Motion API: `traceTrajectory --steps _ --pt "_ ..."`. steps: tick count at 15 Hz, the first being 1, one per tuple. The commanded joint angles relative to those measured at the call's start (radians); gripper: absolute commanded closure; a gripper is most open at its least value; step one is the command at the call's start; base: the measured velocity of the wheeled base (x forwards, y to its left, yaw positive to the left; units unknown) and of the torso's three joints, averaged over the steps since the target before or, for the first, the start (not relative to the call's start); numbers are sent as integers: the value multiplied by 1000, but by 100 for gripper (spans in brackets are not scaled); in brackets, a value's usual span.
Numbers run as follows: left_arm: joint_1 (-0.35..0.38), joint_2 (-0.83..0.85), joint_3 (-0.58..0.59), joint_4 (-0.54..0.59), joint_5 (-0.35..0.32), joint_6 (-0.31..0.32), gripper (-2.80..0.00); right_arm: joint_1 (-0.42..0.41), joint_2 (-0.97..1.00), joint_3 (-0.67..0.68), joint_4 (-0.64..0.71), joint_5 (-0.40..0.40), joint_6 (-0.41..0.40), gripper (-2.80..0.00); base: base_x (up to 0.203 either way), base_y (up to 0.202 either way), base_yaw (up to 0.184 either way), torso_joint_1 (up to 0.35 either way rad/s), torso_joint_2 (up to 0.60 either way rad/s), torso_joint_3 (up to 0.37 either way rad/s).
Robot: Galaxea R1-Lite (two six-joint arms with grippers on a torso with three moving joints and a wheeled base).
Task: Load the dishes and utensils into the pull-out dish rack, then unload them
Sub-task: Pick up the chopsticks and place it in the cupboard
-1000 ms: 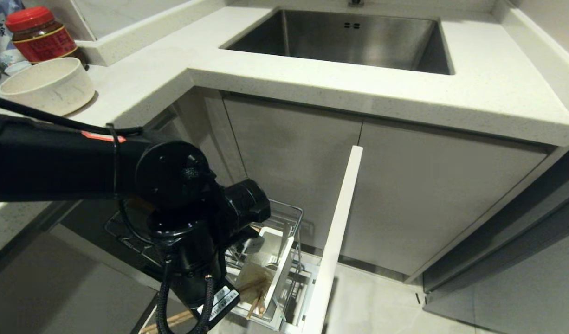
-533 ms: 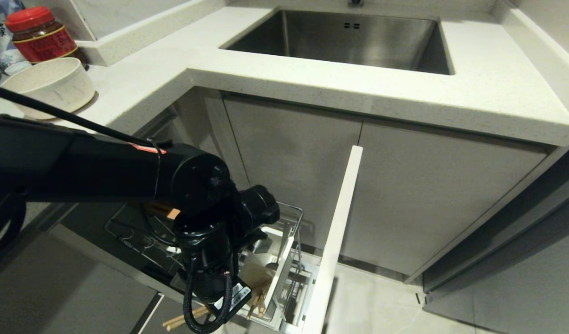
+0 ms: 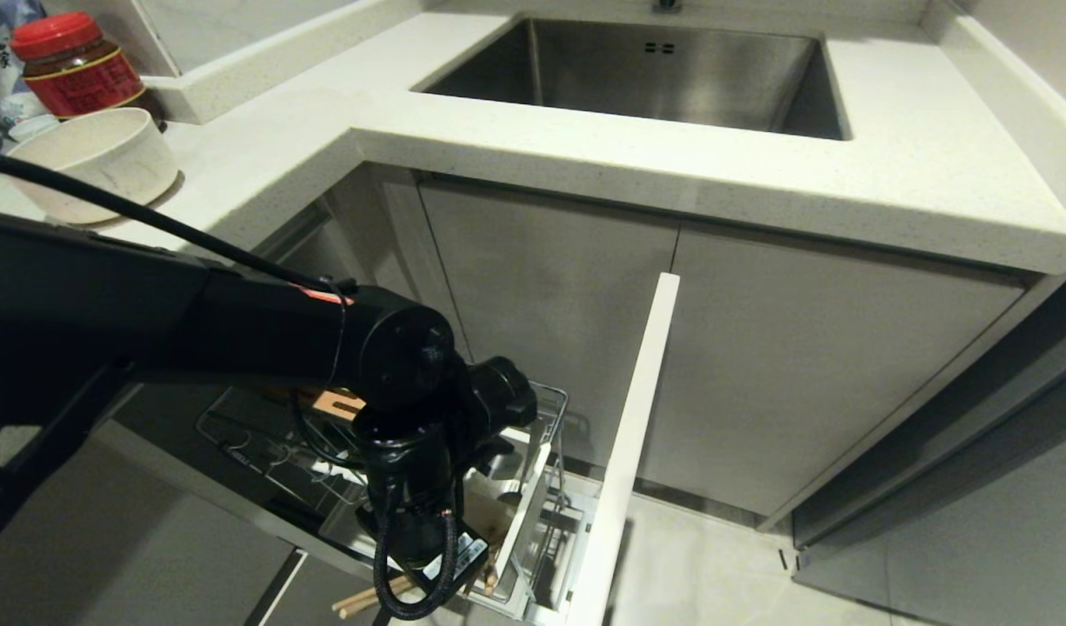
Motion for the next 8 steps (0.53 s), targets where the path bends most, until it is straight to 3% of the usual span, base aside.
traceTrajectory --steps 1,8 --pt "0 26 -13 6 0 -2 0 0 1 26 -1 -1 0 0 0 0 0 0 0 0" --pt "22 46 -34 9 -17 0 0 0 1 26 -1 0 0 0 0 0 0 0 0 0"
